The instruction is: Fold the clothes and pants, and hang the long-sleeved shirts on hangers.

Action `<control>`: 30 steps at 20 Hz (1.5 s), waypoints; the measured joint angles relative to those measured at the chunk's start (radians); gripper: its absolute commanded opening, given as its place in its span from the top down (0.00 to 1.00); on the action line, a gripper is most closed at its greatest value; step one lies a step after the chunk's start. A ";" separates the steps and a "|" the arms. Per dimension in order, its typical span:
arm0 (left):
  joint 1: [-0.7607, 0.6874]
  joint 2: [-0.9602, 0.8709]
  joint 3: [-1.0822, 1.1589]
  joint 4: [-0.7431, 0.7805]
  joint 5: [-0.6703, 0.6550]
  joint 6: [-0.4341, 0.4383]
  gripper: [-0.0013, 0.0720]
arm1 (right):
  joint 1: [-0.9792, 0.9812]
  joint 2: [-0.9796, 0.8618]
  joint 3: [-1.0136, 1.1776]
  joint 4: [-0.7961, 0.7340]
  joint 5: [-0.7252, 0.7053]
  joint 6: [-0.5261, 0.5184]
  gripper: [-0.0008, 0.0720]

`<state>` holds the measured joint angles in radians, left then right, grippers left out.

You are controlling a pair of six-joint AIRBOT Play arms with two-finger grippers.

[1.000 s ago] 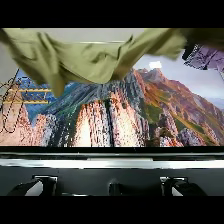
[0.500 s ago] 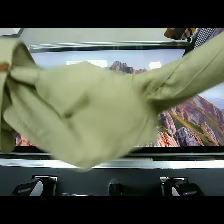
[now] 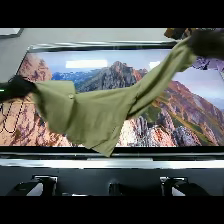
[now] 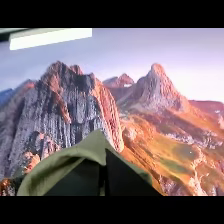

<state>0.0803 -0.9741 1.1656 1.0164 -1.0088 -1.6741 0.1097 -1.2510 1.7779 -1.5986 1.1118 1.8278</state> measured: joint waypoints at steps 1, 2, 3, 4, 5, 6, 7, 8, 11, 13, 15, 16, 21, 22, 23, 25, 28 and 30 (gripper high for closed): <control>-0.021 -0.059 -0.016 -0.005 0.034 0.011 0.96 | 0.000 -0.076 0.000 -0.003 -0.023 0.006 0.96; -0.038 -0.123 -0.030 -0.008 0.065 0.018 0.96 | 0.000 -0.145 0.000 -0.003 -0.056 0.016 0.96; -0.051 -0.184 -0.039 -0.019 0.099 0.024 0.96 | 0.000 -0.204 0.000 -0.002 -0.086 0.034 0.94; -0.059 -0.238 -0.045 -0.030 0.127 0.028 0.96 | 0.000 -0.259 0.000 -0.002 -0.105 0.055 0.91; -0.065 -0.293 -0.050 -0.036 0.141 0.033 0.96 | 0.000 -0.310 0.000 -0.001 -0.124 0.080 0.87; -0.069 -0.338 -0.053 -0.046 0.159 0.036 0.95 | 0.000 -0.349 0.000 0.008 -0.133 0.103 0.77; -0.069 -0.373 -0.055 -0.051 0.171 0.038 0.93 | 0.000 -0.383 0.000 0.023 -0.133 0.121 0.54; -0.068 -0.400 -0.057 -0.052 0.176 0.041 0.75 | 0.000 -0.408 0.000 0.042 -0.124 0.128 0.32; -0.025 -0.437 -0.034 -0.060 0.165 0.062 0.14 | -0.002 -0.419 0.000 0.084 -0.053 0.074 0.13; 0.038 -0.434 0.004 -0.063 0.110 0.088 0.14 | -0.011 -0.387 0.000 0.097 0.028 -0.016 0.08; 0.120 -0.404 0.022 -0.063 0.041 0.130 0.14 | -0.042 -0.340 -0.014 0.112 0.123 -0.092 0.07; 0.166 -0.379 0.016 -0.064 0.014 0.153 0.14 | -0.065 -0.313 -0.039 0.146 0.166 -0.119 0.07; 0.320 -0.240 -0.155 -0.064 -0.062 0.245 0.14 | -0.101 -0.176 -0.383 0.440 0.213 -0.208 0.04; 0.332 -0.222 -0.196 -0.068 -0.065 0.256 0.14 | -0.080 -0.156 -0.478 0.494 0.183 -0.224 0.03; 0.339 -0.207 -0.234 -0.072 -0.071 0.264 0.14 | -0.050 -0.140 -0.568 0.550 0.153 -0.238 0.03; 0.346 -0.190 -0.288 -0.072 -0.073 0.278 0.14 | 0.014 -0.122 -0.718 0.644 0.076 -0.263 0.03; 0.347 -0.178 -0.325 -0.074 -0.063 0.285 0.14 | 0.120 -0.112 -0.887 0.766 -0.054 -0.286 0.03; 0.347 -0.175 -0.336 -0.074 -0.048 0.287 0.14 | 0.177 -0.122 -0.946 0.828 -0.117 -0.294 0.04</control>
<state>0.4274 -1.1488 0.8295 0.9421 -1.0565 -1.3869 0.2867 -1.3731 0.8314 -0.7704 0.9951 1.5337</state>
